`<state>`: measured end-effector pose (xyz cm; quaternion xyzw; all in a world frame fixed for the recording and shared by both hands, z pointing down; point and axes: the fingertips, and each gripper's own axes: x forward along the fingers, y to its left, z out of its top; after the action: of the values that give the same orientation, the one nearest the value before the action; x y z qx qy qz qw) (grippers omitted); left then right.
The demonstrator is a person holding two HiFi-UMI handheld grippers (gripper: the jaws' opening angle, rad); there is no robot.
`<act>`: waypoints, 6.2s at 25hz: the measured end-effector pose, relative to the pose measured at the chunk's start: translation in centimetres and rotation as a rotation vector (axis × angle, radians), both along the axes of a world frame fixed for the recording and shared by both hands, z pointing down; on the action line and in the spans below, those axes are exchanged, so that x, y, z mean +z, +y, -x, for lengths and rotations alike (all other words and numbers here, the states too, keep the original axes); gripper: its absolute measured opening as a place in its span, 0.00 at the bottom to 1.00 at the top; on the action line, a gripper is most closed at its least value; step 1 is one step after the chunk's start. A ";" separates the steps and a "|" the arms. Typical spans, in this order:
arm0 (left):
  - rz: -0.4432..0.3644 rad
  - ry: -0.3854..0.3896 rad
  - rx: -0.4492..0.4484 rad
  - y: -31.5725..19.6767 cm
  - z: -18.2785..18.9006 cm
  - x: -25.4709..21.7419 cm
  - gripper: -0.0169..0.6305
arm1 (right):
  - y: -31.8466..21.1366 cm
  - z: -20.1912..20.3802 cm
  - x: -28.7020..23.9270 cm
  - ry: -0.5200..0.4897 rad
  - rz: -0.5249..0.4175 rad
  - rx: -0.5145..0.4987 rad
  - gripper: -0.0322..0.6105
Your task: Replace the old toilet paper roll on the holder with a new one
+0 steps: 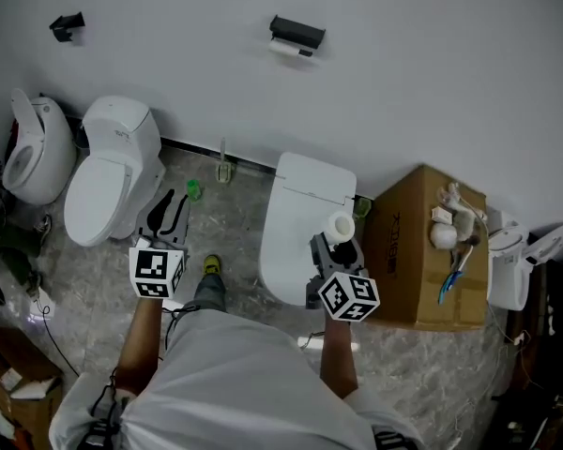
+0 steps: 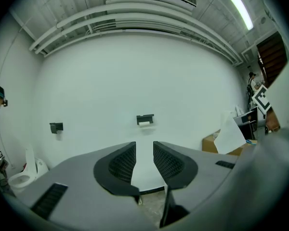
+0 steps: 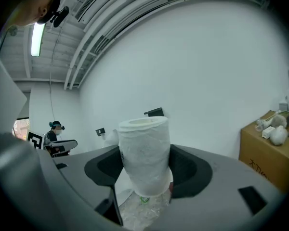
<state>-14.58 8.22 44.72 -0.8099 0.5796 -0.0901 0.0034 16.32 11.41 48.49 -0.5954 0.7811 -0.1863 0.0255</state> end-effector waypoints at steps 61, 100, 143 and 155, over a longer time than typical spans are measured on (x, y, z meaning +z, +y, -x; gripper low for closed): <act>0.061 -0.018 0.258 -50.9 -6.5 0.9 0.20 | -45.9 -2.8 1.0 -0.116 0.094 0.198 0.50; -0.090 -0.674 0.475 -58.2 -20.3 1.9 0.28 | -52.8 -9.4 2.7 -0.176 0.063 0.164 0.50; -0.232 -1.106 0.519 -60.7 -25.2 4.4 0.36 | -51.2 -14.0 3.9 -0.213 0.078 0.258 0.50; -0.297 -1.107 0.606 -59.6 -29.5 4.8 0.35 | -49.1 -16.3 4.8 -0.236 0.090 0.335 0.50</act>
<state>14.95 -51.42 49.54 -0.7622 0.2444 -0.4081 0.4392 32.62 -37.69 53.26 -0.6915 0.6539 -0.2824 0.1208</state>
